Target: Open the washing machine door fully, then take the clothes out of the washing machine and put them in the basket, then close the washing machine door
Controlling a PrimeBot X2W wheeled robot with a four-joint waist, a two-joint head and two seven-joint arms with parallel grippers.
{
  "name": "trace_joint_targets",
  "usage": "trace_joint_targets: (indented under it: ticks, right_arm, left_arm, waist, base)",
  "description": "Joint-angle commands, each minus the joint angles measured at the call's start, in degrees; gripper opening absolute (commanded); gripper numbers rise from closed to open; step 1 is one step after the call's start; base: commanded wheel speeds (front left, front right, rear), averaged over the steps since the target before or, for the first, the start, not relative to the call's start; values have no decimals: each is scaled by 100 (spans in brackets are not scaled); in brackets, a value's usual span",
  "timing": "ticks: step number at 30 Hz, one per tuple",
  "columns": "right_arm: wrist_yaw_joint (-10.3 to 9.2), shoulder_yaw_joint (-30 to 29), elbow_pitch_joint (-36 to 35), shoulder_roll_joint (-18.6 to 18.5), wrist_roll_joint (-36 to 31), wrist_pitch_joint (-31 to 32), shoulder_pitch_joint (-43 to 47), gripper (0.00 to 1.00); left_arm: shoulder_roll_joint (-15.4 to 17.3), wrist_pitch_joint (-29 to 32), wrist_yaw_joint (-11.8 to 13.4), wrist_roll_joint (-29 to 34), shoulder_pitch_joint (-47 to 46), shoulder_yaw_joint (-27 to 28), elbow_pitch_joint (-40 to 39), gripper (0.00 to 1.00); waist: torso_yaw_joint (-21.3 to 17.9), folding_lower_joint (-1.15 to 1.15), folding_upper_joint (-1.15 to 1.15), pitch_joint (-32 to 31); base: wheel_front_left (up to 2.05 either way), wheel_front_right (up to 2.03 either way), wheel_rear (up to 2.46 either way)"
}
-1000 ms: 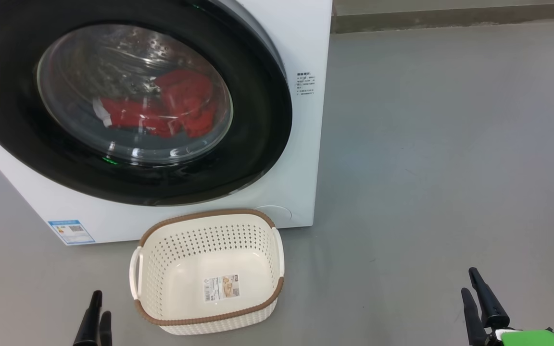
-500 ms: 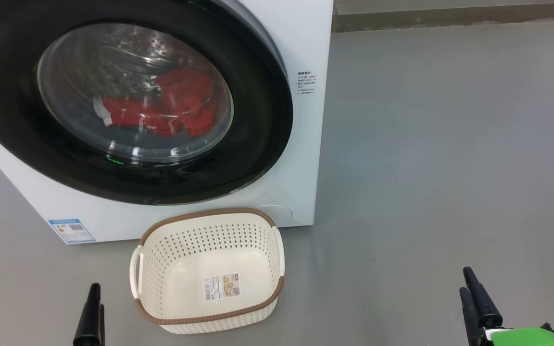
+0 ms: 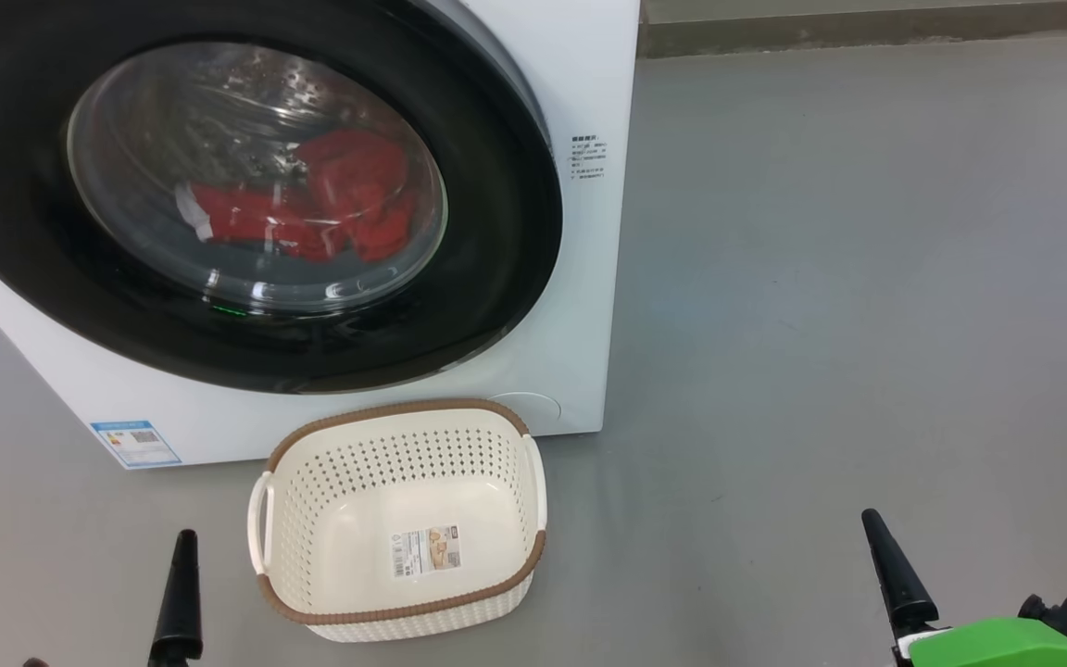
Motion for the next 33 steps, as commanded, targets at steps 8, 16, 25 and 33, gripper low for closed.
trace_joint_targets:
  ticks: [8,16,25,33]
  right_arm:
    - [-2,230,-152,-140,-825,-180,-316,100]
    - [-2,286,-151,-170,-1447,-315,-353,100]
    - [-3,343,-159,-180,-1906,-449,-384,100]
    - [-3,435,-195,-206,-2491,-600,-404,100]
  left_arm:
    - [130,-187,7,736,15,24,-331,100]
    - [142,-324,76,1364,65,-46,-458,100]
    - [154,-459,110,1895,125,-87,-576,100]
    - [167,-613,142,2509,165,-116,-728,100]
  waist:
    - [-7,-1,0,-10]
    - [-3,-1,0,-14]
    - [-13,-1,0,-10]
    - [-19,-1,0,11]
  base:
    - [0,0,0]
    - [0,0,0]
    - [0,0,0]
    - [0,0,0]
